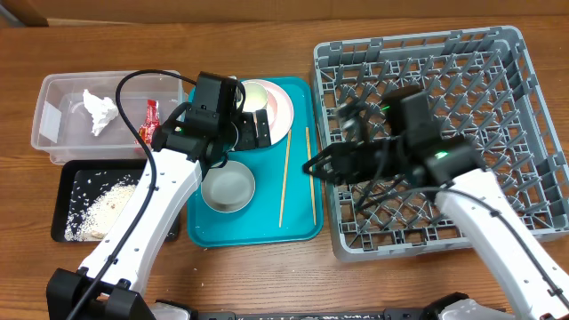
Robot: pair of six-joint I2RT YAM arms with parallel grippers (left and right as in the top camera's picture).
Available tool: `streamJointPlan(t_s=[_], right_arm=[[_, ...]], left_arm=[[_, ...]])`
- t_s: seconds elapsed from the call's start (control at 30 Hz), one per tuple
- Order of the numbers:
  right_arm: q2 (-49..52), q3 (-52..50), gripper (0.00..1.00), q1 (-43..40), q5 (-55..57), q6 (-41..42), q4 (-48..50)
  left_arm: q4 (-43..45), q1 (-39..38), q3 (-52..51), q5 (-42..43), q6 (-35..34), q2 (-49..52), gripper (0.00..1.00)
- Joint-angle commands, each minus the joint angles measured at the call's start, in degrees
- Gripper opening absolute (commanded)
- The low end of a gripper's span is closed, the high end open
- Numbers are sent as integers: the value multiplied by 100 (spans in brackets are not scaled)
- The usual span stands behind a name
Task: Sort waste into correct bins and load items into the dishwasher
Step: 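Raise the right gripper from the rack and reach toward the chopsticks, then lower the right gripper onto the wooden chopstick and close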
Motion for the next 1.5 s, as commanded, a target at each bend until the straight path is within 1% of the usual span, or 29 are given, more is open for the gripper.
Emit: streamJointPlan(t_s=[0.0,0.13,0.2,0.4,0.43,0.5,0.9,1.1,1.2,1.47], right_arm=[[7,92,43,678,1965,654,83],[68,92,42,1484,3460,1340,216],[144,92,42,1843,4033,1582,326],[487,92,42,2570,5189,1956,632],[669,92,42,2717,5475,2109,717],[857,92,42,2804,5718,2188,800],[1818,92,43,2826,6022,2205,1392],[2382,92,43,2822,6485,2203,1589],[2461,92,49,2820,6559,2201,1670],[2544,90,48,2815,6559,2208,2033]], left_arm=[[7,15,85,-37,85,4,100],[7,15,85,-37,87,4,100],[7,15,85,-37,87,4,100],[7,15,85,-37,87,4,100],[7,15,85,-37,85,4,100],[7,15,85,-37,85,4,100],[7,15,85,-37,85,4,100],[7,15,85,-37,85,4,100],[7,15,85,-37,85,4,100],[7,15,85,-37,87,4,100]])
